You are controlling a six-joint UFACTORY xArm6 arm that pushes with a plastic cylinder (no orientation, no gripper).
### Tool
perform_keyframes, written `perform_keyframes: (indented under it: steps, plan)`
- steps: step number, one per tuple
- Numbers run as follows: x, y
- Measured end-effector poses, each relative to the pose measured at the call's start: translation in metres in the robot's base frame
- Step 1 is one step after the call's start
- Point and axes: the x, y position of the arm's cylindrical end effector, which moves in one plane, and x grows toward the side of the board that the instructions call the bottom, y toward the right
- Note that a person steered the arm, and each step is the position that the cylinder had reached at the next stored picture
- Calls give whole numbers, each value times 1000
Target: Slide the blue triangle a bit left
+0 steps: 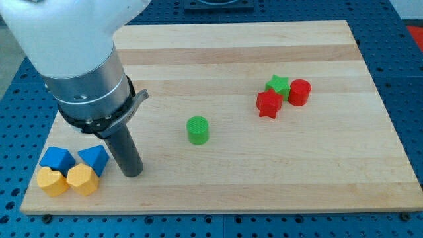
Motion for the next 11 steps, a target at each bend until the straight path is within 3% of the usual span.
perform_keyframes:
  steps: [9, 10, 11]
  plan:
    - [-20, -53]
    - [-20, -49]
    - [-19, 18]
